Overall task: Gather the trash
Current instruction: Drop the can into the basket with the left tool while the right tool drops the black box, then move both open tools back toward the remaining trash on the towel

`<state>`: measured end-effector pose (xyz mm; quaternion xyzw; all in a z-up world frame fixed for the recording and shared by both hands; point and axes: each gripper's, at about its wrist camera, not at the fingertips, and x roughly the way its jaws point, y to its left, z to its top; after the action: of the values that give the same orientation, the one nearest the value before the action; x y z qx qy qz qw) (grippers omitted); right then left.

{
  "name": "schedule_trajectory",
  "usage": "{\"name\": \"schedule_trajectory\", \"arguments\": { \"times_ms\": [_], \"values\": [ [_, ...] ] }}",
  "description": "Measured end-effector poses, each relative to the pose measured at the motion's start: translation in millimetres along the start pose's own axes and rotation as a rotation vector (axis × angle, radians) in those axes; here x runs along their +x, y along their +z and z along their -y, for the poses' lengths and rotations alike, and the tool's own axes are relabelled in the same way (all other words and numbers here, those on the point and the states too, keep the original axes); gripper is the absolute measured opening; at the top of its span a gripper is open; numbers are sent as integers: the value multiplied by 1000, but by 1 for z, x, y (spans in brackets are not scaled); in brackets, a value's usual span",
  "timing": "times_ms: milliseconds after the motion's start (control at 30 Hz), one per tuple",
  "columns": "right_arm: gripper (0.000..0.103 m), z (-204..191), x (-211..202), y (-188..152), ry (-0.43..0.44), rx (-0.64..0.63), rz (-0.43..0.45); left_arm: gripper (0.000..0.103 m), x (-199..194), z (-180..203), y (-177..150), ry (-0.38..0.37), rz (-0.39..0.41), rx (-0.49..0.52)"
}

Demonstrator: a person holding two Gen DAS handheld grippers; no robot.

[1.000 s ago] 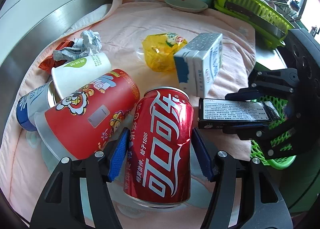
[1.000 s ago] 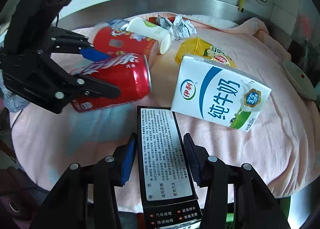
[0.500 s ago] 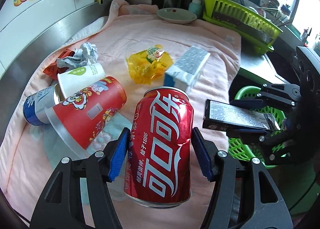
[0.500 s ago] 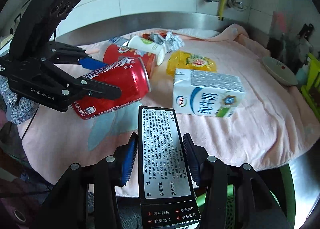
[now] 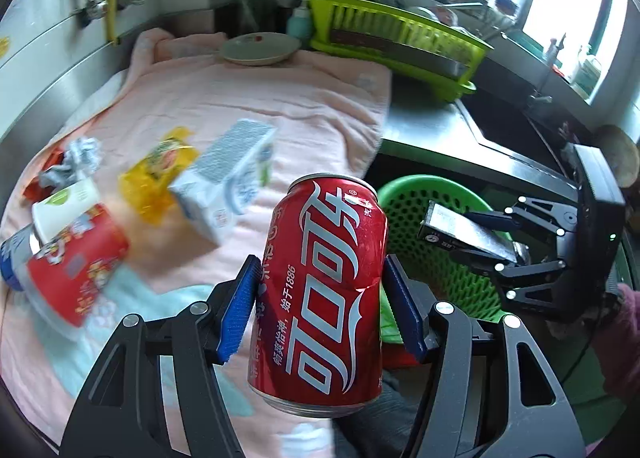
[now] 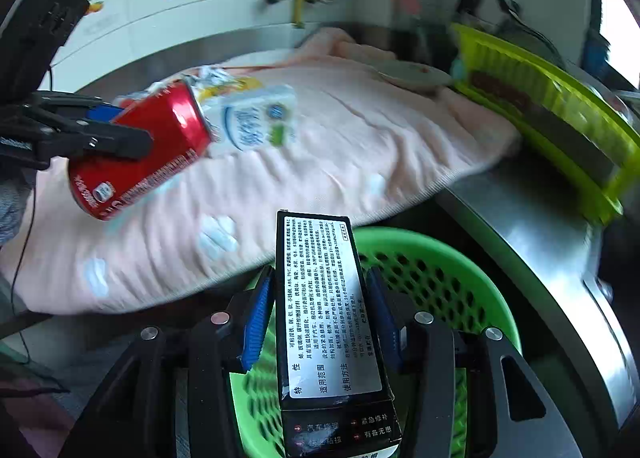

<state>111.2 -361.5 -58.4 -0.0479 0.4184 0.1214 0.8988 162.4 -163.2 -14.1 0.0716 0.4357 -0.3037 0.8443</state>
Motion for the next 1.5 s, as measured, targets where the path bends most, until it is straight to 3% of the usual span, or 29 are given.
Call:
{"name": "schedule_trajectory", "arguments": {
  "times_ms": [267, 400, 533, 700, 967, 1267, 1500],
  "values": [
    [45, 34, -4, -35, -110, 126, -13, 62, 35, 55, 11, -78, -26, 47],
    [47, 49, -3, -48, -126, 189, -16, 62, 52, 72, 15, -100, -47, 47],
    [61, 58, -7, -52, -152, 216, -5, 62, 64, 80, 15, -116, -61, 33],
    [71, 66, -18, -54, -183, 231, 30, 62, 75, 88, 14, -126, -76, 29],
    [89, 69, -35, -55, -184, 256, 74, 64, 78, 101, 12, -135, -82, 42],
    [91, 60, -39, -49, -176, 246, 94, 65, 71, 103, 8, -135, -79, 51],
    [92, 52, -37, -35, -152, 231, 109, 65, 45, 81, 7, -75, -35, 40]
  ]
}}
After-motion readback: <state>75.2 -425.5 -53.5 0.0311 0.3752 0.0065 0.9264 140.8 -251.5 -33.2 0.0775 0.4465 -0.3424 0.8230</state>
